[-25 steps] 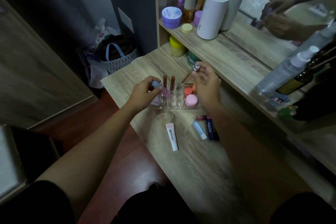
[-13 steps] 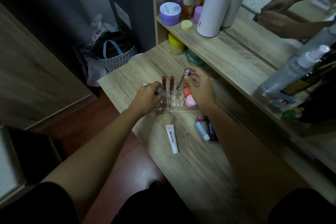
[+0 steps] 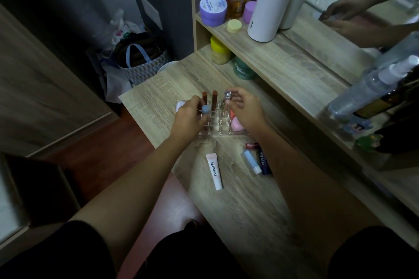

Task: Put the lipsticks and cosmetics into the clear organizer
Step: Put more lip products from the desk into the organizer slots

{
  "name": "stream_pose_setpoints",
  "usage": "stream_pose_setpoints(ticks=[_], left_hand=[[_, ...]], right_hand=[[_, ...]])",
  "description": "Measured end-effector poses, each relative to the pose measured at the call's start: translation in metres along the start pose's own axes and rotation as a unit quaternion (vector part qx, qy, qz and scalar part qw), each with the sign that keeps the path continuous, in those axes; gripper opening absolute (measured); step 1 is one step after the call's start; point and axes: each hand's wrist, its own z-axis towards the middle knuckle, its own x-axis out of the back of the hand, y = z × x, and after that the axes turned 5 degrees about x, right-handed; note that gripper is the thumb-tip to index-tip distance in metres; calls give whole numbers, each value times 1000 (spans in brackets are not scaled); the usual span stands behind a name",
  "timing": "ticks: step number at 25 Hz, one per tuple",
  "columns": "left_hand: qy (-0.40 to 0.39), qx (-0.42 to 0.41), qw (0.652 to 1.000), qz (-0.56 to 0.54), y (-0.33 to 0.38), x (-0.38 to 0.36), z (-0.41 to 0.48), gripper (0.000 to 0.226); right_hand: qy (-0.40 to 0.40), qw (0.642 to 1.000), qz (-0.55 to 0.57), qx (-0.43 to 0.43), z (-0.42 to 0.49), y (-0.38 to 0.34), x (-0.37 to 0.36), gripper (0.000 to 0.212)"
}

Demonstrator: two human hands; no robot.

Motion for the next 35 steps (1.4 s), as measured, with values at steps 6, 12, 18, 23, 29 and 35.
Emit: stream_pose_setpoints(ticks=[6, 12, 18, 23, 29, 35], left_hand=[[14, 2, 1000, -15, 0, -1, -1, 33], [26, 19, 999, -39, -6, -4, -26, 25], [-45, 41, 998, 9, -18, -30, -67, 18], [-134, 117, 983, 53, -17, -56, -87, 41], [-111, 158, 980, 40, -13, -57, -86, 47], [-115, 169, 978, 28, -15, -56, -81, 48]], right_hand=[[-22, 1000, -3, -10, -3, -3, 6, 46], [-24, 998, -66, -4, -27, 11, 22, 39], [-137, 964, -227, 8, -56, 39, 39, 24], [-202, 925, -323, -4, -60, 45, 37, 15], [-228, 911, -345, -1, -66, 45, 42, 18], [-247, 918, -309, 21, -62, 45, 38, 22]])
